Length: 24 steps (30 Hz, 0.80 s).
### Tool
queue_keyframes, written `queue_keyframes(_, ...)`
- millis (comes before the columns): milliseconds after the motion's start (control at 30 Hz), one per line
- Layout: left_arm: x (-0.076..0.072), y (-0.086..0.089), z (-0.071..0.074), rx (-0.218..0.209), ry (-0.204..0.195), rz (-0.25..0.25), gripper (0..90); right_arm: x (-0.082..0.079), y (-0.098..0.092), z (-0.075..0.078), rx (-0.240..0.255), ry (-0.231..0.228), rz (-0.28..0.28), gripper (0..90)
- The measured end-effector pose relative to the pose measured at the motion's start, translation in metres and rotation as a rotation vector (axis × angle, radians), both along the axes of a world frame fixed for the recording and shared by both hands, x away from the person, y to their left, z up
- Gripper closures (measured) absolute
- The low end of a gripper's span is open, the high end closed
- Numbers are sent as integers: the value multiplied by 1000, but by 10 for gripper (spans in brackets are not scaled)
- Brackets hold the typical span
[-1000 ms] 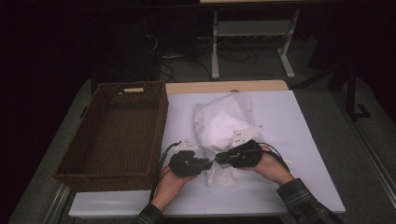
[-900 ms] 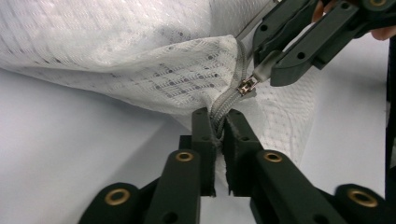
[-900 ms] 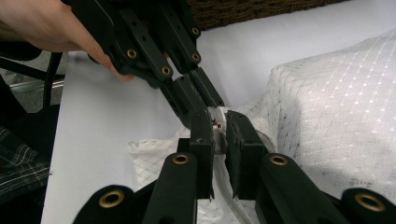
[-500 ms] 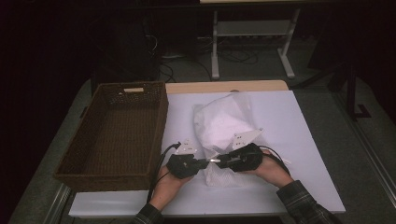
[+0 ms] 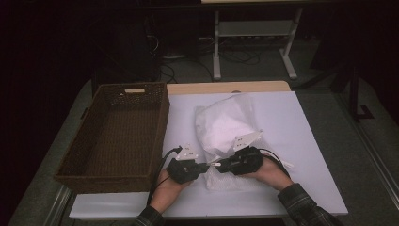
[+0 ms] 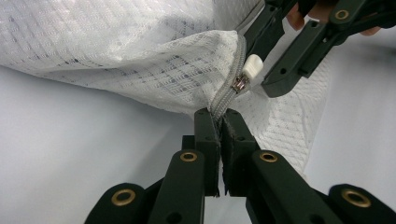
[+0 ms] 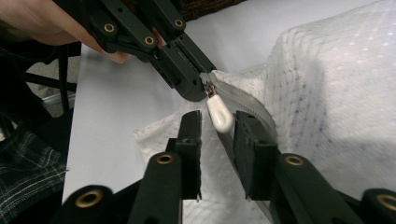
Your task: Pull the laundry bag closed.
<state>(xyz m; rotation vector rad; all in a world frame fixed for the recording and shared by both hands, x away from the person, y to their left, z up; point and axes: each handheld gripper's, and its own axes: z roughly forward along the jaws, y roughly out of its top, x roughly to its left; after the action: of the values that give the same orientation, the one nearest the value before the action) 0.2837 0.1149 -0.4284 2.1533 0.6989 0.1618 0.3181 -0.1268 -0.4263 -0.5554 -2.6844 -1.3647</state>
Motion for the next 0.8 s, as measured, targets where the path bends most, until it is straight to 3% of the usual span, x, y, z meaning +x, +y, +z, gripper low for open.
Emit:
queue_keyframes(333,-1,-1,-1,23,-10,-1,861,1,3,0,7,5,6,812)
queue_keyframes(467,-1,-1,-2,16,-11,2,860,0,3,1,7,-2,11,856)
queue_keyframes(800,-1,2,3,2,-13,16,864,-2,5,3,-9,-27,-4,867)
